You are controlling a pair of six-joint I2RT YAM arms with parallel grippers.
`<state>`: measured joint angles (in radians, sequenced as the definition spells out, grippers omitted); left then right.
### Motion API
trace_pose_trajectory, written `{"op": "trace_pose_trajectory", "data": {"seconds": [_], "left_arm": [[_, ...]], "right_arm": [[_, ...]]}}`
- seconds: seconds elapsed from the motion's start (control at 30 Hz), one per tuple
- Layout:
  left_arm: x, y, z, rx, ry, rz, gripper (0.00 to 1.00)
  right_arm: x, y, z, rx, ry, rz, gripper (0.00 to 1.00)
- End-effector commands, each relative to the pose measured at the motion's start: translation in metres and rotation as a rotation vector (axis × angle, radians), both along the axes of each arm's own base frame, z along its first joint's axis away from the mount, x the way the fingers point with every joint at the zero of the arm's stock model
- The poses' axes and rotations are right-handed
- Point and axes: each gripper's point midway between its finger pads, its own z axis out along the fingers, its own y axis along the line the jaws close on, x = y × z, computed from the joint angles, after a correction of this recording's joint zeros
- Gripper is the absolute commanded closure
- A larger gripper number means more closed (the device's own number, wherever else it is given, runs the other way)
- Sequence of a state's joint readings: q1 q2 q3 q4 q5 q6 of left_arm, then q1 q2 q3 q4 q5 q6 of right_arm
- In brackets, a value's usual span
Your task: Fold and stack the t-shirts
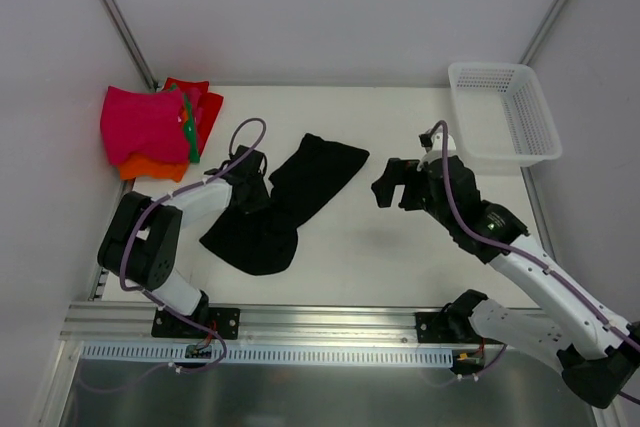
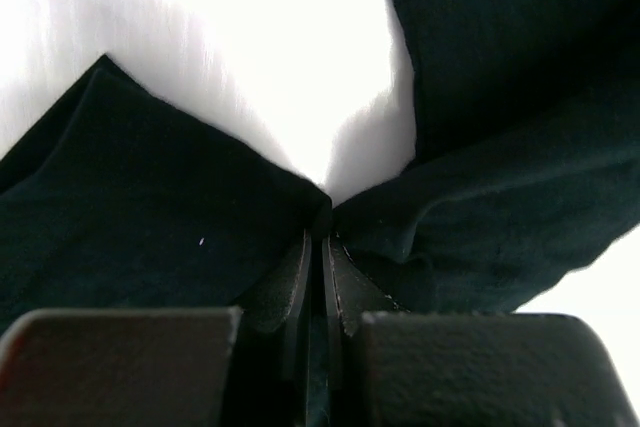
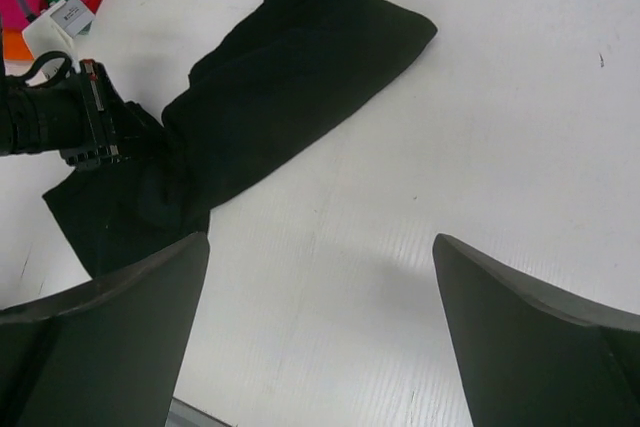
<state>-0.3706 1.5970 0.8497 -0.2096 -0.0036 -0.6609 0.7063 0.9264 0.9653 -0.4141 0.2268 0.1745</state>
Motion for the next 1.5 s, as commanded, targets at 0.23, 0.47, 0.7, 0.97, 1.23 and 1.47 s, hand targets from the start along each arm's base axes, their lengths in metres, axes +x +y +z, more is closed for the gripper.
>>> {"op": "trace_pose_trajectory", "data": {"seconds": [0.23, 0.47, 0.7, 0.97, 1.23, 1.47], "left_arm": [[-0.051, -0.058, 0.153, -0.011, -0.488, -0.226, 1.00], [-0.101, -0.096, 0.217, -0.062, -0.612, -0.423, 1.00], [-0.188, -0.171, 0.167, 0.000, -0.468, -0.789, 1.00], [-0.292, -0.200, 0.101, 0.039, -0.292, -1.000, 1.00], [-0.366, -0.220, 0.037, 0.137, -0.098, -1.218, 1.00], [-0.413, -0.233, 0.026, 0.132, -0.040, -1.382, 0.54]], "right_arm": [[-0.021, -0.009, -0.013, 0.073, 0.006, -0.014, 0.01], [-0.010, -0.011, -0.029, 0.005, 0.028, -0.048, 0.01], [0.004, -0.029, -0.034, -0.089, 0.023, -0.159, 0.01], [0.024, -0.045, -0.020, -0.160, 0.002, -0.262, 0.01], [0.042, -0.037, -0.015, -0.166, 0.040, -0.269, 0.00], [0.046, -0.040, -0.013, -0.174, 0.053, -0.268, 0.00]]}}
